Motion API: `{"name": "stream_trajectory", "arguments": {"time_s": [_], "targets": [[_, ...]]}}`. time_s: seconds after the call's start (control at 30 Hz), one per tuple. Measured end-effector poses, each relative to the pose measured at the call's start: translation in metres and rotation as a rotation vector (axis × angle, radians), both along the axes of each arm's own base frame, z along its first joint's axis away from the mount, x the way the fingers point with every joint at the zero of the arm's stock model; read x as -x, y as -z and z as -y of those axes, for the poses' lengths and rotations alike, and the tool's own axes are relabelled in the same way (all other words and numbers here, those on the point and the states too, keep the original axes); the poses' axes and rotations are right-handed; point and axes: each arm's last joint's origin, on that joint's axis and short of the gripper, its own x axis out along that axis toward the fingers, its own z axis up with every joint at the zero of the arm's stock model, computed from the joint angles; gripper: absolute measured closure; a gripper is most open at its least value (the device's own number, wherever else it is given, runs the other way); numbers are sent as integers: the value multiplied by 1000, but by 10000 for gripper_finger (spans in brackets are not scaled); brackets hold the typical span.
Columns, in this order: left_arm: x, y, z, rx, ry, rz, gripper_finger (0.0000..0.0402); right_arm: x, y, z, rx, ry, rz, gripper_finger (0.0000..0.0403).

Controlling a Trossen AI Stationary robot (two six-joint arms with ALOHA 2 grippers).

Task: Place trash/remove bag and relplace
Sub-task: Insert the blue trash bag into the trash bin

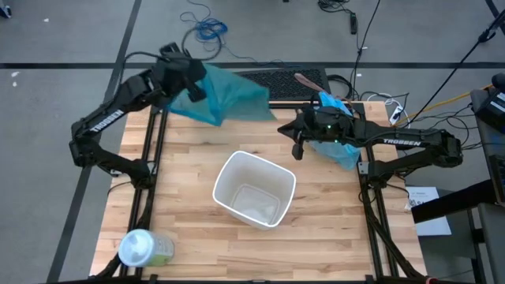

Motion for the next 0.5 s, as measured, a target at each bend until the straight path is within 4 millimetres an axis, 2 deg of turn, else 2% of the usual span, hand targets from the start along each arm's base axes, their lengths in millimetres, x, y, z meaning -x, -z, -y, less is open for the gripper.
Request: {"name": "stream_trajectory", "arguments": {"time_s": [0.23,0.5], "targets": [[15,-47,11,-82,6,143,401,-3,-8,0,27,-8,87,373],[27,-84,32,-128,83,301,401,-6,-16,-6,55,-33,166,332]]}}
